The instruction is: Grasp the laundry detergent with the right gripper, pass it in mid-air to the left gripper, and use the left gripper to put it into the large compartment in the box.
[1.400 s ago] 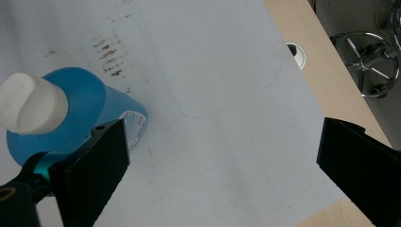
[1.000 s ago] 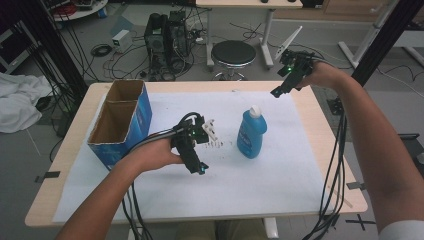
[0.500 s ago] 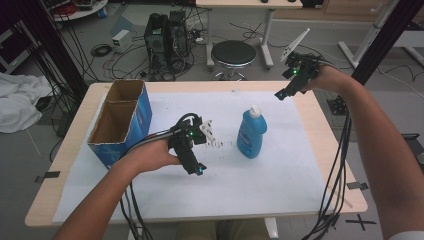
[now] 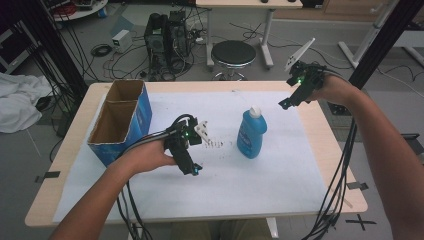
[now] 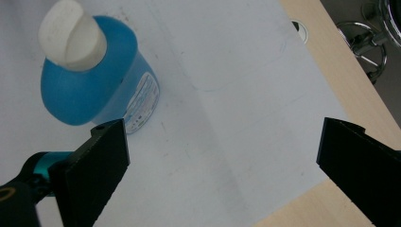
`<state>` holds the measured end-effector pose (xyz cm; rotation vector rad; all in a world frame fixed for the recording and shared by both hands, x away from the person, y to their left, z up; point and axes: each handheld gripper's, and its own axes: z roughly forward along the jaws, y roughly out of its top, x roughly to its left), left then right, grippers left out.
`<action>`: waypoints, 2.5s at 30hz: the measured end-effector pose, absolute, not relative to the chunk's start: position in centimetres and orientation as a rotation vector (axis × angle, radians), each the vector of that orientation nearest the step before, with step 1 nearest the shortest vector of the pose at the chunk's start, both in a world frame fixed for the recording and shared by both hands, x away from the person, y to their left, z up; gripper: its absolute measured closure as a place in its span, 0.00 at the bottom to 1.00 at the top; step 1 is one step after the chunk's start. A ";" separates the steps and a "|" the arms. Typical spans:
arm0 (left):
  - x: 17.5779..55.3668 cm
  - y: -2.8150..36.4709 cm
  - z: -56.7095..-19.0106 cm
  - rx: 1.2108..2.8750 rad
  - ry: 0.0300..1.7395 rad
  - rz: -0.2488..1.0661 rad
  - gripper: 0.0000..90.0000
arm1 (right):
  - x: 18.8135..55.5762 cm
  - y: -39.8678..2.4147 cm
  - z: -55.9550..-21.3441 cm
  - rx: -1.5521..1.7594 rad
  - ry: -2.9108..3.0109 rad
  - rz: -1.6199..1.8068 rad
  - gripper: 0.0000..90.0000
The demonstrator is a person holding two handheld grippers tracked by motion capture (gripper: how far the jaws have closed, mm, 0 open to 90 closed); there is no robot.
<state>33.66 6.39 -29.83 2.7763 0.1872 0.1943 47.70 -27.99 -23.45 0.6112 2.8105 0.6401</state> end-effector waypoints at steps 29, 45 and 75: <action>33.3 7.6 -31.1 2.743 0.237 0.203 0.09 | 40.8 -30.0 -29.4 0.890 2.667 0.730 0.02; 33.5 7.9 -31.5 2.738 0.247 0.203 0.09 | 38.2 -28.0 -31.2 1.104 2.557 0.793 0.02; 33.6 8.9 -31.6 2.758 0.240 0.189 0.09 | 35.3 -24.4 -33.3 1.180 2.331 0.993 0.02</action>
